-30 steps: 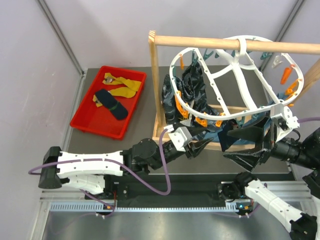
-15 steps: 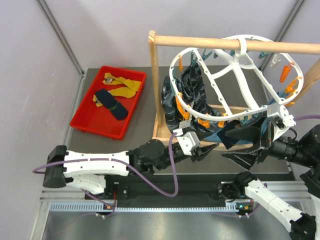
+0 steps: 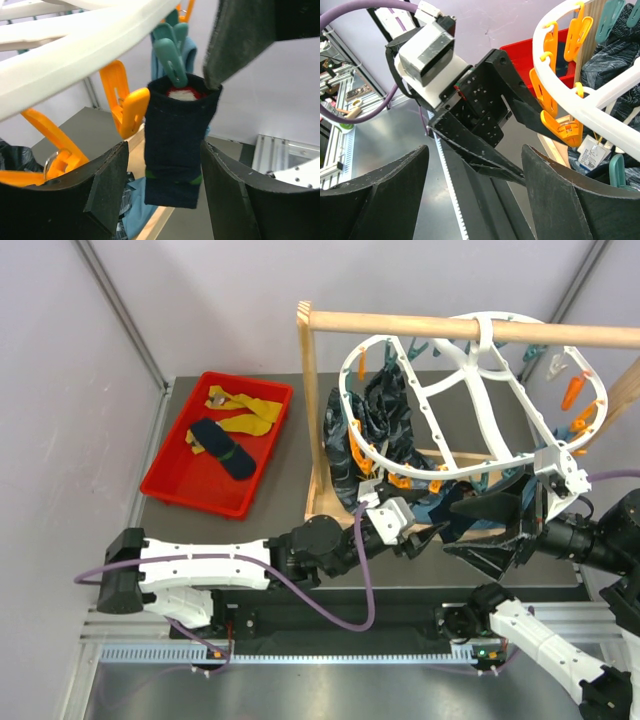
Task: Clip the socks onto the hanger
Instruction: Open the clamp at the hanger.
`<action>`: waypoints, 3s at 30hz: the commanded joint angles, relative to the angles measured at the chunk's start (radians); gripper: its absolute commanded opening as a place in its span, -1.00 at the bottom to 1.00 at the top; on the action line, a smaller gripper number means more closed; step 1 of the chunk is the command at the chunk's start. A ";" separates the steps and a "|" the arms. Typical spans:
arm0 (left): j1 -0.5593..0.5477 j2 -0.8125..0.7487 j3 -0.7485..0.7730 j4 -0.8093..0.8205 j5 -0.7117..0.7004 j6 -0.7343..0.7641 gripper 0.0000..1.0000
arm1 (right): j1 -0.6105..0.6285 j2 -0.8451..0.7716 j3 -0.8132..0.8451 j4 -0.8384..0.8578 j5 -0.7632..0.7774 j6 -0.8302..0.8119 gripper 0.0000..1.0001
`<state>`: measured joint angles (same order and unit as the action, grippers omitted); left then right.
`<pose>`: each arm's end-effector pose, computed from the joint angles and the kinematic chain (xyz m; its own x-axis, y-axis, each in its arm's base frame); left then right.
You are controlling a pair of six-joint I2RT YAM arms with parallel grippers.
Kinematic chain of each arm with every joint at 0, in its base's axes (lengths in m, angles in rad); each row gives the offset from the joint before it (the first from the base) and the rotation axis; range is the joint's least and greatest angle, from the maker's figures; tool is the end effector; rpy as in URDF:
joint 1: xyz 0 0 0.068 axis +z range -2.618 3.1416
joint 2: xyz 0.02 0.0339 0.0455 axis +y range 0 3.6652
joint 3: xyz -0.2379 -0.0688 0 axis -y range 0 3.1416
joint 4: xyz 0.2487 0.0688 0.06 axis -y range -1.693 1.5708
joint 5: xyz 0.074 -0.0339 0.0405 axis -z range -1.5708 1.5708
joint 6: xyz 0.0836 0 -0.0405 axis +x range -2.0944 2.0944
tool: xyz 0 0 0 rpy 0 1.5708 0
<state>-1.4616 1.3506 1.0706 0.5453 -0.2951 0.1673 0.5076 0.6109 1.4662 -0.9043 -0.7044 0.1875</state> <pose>0.0647 -0.3674 0.3750 0.1815 -0.1932 -0.9642 0.9029 0.4213 0.0855 0.0441 0.0865 0.4703 -0.2165 0.0421 -0.9754 -0.9113 0.3498 0.2173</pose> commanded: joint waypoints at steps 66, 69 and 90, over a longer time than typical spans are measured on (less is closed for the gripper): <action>0.009 0.051 0.227 -0.120 -0.009 -0.157 -0.89 | 0.002 0.090 0.048 0.005 0.367 0.006 0.12; 0.009 0.056 0.235 -0.127 -0.003 -0.163 -0.90 | 0.002 0.096 0.046 0.018 0.359 0.012 0.15; 0.009 0.136 0.356 -0.269 -0.058 -0.259 -0.97 | 0.002 0.136 0.013 0.079 0.384 0.041 0.01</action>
<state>-1.4418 1.4757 1.3746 0.2638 -0.3885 -0.0738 0.5076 0.7082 1.4864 -0.9031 -0.3363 0.2249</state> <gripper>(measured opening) 0.234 0.518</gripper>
